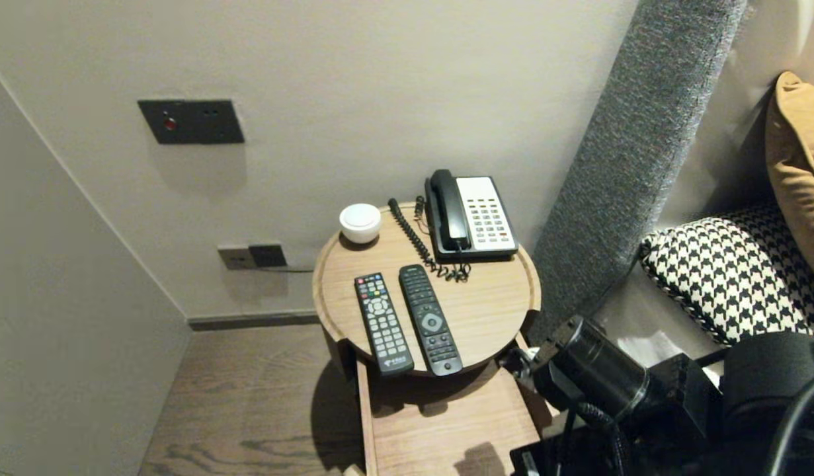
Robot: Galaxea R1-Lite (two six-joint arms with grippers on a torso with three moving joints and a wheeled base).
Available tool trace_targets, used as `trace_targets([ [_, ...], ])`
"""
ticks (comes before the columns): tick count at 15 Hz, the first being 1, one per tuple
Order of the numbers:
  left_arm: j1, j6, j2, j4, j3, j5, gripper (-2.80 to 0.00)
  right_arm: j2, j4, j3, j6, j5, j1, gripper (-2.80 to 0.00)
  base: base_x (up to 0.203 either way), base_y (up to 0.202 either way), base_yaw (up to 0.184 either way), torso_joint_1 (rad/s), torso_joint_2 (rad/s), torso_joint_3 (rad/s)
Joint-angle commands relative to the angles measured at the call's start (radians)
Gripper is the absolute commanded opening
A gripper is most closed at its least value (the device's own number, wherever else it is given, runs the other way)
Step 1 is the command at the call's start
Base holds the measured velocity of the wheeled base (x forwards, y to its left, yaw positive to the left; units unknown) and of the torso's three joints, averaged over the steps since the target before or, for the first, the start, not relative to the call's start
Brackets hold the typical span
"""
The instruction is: Open the nightstand drawer, then put the remote controls on the table in the drawer one by one
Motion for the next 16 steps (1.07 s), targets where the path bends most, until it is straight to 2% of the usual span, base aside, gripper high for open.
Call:
trace_targets([
  [1,0.0,0.0,0.0,0.0,0.0,0.0,-2.8,-0.005,0.02,-0.097,0.0,-0.003,-0.024,-2.8,0.0,0.0,0.0,0.0,0.0,0.0],
  [5,0.0,0.0,0.0,0.0,0.0,0.0,-2.8,0.046,0.215,-0.412,-0.027,-0.017,-0.066,-2.8,0.0,0.0,0.0,0.0,0.0,0.0],
  [9,0.0,0.0,0.0,0.0,0.0,0.0,-2.8,0.248,0.333,-0.728,-0.079,-0.152,-0.112,-2.8,0.0,0.0,0.0,0.0,0.0,0.0],
  [12,0.0,0.0,0.0,0.0,0.0,0.0,-2.8,0.407,0.424,-0.972,-0.079,-0.181,-0.142,-2.8,0.0,0.0,0.0,0.0,0.0,0.0],
  [14,0.0,0.0,0.0,0.0,0.0,0.0,-2.8,0.456,0.436,-1.047,-0.081,-0.188,-0.157,-2.8,0.0,0.0,0.0,0.0,0.0,0.0],
  [16,0.0,0.0,0.0,0.0,0.0,0.0,-2.8,0.465,0.416,-1.044,-0.089,-0.211,-0.162,-2.8,0.0,0.0,0.0,0.0,0.0,0.0],
])
